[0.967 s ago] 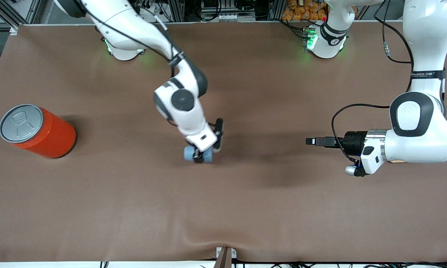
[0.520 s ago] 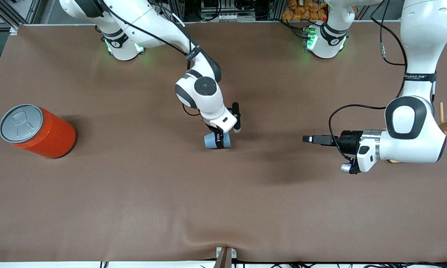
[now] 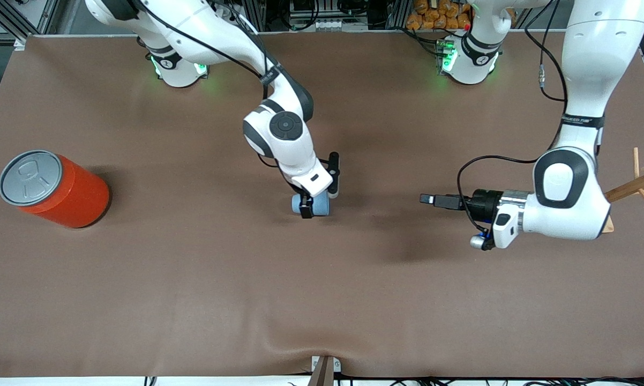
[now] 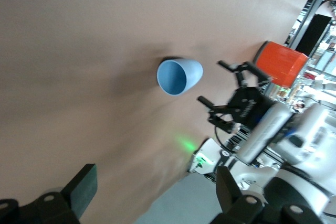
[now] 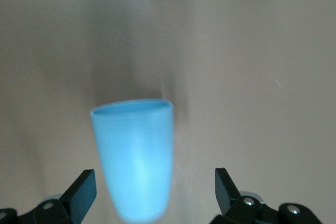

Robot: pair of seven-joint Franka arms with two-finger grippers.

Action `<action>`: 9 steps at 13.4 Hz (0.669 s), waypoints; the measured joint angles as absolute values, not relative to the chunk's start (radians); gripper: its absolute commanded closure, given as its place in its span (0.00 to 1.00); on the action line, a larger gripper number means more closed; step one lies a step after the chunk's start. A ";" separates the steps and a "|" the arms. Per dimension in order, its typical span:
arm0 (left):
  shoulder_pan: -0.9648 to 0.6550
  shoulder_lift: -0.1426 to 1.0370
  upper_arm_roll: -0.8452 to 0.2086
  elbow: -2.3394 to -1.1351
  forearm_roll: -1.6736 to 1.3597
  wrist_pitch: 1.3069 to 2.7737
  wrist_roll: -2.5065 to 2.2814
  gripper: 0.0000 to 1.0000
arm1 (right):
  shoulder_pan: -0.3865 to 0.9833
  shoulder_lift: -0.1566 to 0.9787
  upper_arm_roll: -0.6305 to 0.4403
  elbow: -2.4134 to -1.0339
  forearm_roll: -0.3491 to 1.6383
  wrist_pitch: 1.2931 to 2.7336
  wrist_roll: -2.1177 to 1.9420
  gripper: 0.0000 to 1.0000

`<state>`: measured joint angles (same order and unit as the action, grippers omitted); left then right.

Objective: Flip cup
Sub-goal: 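Lay the cup on its side, open the right gripper and withdraw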

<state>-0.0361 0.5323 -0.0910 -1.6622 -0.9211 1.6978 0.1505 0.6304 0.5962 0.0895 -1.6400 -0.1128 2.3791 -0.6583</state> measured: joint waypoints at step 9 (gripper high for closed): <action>-0.050 0.543 -0.089 -1.787 -1.076 1.733 0.152 0.00 | 0.201 0.333 0.108 -1.615 -0.111 1.942 -0.216 0.00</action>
<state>-0.0496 0.5430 -0.0892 -1.7866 -1.0756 1.7329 0.1522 0.2006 0.3327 0.1076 -1.6146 -0.1106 1.9418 -0.2163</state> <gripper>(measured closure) 0.000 0.000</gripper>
